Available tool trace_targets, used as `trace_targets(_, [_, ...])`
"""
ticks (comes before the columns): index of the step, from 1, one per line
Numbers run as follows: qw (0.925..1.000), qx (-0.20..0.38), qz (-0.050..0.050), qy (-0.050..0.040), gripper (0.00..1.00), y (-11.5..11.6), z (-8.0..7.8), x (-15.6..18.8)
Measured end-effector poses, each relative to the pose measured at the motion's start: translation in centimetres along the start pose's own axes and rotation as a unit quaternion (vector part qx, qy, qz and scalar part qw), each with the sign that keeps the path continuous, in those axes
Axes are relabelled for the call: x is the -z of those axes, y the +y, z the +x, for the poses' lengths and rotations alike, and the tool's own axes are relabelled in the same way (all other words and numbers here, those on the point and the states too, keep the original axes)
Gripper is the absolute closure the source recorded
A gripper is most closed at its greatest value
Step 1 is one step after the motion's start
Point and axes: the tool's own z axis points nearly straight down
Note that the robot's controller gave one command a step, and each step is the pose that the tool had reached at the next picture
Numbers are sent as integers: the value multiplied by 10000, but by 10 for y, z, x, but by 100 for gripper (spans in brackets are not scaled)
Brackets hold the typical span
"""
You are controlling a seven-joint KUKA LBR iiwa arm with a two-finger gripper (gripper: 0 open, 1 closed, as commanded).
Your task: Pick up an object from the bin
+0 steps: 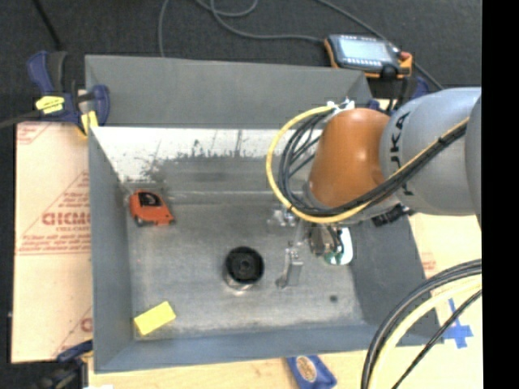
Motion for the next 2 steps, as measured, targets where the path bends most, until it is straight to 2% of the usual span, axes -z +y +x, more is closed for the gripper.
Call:
trace_targets(1, [9999, 74, 21, -71, 0, 44, -34, -32])
trace_targets(2, [9800, 1990, 20, -36, 100, 27, 42, -59])
